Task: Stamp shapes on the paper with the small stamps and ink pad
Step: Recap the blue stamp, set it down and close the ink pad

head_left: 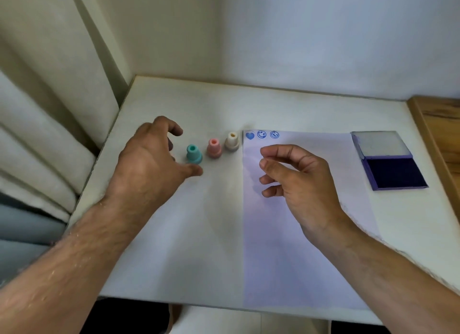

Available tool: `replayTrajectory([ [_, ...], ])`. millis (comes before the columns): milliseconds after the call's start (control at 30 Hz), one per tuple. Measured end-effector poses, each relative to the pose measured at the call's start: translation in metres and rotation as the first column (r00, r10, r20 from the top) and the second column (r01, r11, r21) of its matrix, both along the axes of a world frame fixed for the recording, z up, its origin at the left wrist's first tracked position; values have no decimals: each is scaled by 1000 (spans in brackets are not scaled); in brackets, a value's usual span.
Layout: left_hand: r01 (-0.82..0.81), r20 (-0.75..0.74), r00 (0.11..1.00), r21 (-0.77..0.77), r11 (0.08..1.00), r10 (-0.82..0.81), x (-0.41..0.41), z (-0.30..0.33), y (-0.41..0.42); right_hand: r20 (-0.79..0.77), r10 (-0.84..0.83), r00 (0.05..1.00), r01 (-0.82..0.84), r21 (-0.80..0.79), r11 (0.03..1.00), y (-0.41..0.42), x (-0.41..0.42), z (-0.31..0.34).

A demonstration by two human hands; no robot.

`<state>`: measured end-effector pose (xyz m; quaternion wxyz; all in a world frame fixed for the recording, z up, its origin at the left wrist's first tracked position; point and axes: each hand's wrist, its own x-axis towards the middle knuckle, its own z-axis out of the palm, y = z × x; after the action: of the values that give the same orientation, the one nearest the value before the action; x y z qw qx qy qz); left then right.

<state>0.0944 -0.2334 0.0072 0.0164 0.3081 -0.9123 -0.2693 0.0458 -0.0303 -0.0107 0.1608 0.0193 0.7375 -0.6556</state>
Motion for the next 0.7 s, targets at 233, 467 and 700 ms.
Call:
replayTrajectory([
  [233, 151, -218, 966, 33, 988, -140, -1, 25, 40, -82, -52, 995, 61, 114, 992, 23, -1, 13],
  [467, 367, -116, 925, 19, 930, -363, -22, 19, 111, -274, -94, 957, 200, 389, 899, 73, -12, 15],
  [700, 448, -150, 885, 18, 894, -440, -36, 14, 163, -441, 7, 897, 354, 728, 588, 137, -25, -5],
])
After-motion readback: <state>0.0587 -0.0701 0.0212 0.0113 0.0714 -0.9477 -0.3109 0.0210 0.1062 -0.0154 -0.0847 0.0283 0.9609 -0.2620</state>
